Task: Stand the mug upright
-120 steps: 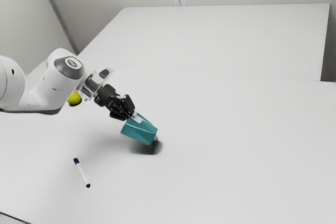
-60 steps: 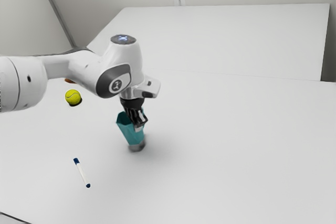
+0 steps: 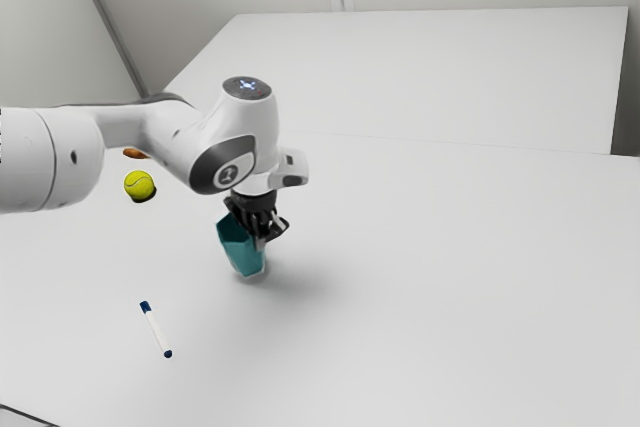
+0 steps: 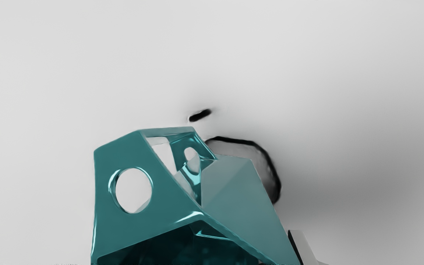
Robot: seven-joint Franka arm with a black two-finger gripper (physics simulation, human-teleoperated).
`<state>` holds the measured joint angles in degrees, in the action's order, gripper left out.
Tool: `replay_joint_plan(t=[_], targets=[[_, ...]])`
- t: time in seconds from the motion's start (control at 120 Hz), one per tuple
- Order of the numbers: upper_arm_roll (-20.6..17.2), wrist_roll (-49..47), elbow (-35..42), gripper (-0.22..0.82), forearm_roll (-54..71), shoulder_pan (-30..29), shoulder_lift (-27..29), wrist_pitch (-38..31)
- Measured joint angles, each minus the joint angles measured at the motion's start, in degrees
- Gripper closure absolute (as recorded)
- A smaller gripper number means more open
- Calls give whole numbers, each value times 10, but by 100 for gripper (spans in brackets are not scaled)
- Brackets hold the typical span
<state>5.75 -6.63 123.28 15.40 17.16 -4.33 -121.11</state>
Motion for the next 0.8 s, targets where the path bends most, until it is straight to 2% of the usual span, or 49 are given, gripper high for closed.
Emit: replay_joint_plan(t=[0.392,0.433,0.625,0.733,0.8], targets=[[0,-92,-1,77,-39,3,-16,-12],[0,-98,-1,72,-41,3,-17,-13],[0,-119,-1,33,-54,3,-4,-13],[0,-127,-2,20,-62,2,27,-6],[-2,-129,-31,14,-69,1,36,11]])
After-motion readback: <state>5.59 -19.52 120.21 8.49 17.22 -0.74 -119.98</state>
